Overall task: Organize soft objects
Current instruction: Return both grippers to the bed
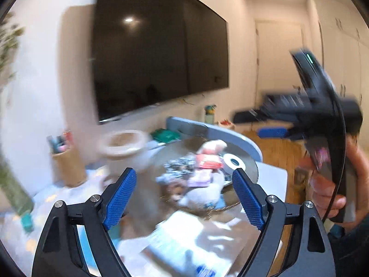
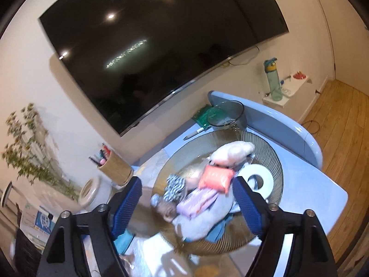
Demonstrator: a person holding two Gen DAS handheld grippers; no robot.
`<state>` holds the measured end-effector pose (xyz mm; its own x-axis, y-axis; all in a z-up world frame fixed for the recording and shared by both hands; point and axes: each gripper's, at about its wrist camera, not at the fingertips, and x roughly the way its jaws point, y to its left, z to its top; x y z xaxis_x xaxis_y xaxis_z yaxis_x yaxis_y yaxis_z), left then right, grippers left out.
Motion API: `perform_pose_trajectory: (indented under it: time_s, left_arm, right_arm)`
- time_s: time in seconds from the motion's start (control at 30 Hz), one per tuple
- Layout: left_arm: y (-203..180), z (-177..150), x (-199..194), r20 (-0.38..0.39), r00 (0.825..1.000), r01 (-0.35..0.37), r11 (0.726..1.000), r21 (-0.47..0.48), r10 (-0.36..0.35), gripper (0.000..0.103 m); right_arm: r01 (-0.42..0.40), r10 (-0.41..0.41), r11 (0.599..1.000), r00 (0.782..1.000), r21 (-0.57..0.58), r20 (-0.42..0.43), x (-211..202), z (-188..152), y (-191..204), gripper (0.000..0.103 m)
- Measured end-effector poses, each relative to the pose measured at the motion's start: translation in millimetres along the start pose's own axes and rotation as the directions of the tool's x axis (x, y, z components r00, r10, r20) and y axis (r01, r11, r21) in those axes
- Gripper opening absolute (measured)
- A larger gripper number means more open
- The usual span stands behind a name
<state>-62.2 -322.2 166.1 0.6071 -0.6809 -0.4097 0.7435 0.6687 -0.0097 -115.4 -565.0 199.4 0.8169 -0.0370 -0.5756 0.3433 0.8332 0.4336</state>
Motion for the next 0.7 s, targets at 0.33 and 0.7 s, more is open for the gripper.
perform_pose_trajectory:
  time_s: [0.33,0.7]
  left_arm:
    - [146,-2,-126,-0.033,0.958,-0.285,0.935,-0.209,0.284,0.085]
    - [269,-121,-142,-0.306,0.826,-0.558,0.760,-0.333,0.472,0.102]
  right_arm:
    - [-0.148,0.142,0.970,0.989,-0.193,-0.046,-12,-53,100,0.089]
    - [-0.301,0.159,0.829,0.934,-0.470,-0.319,95,-188,258,0.096]
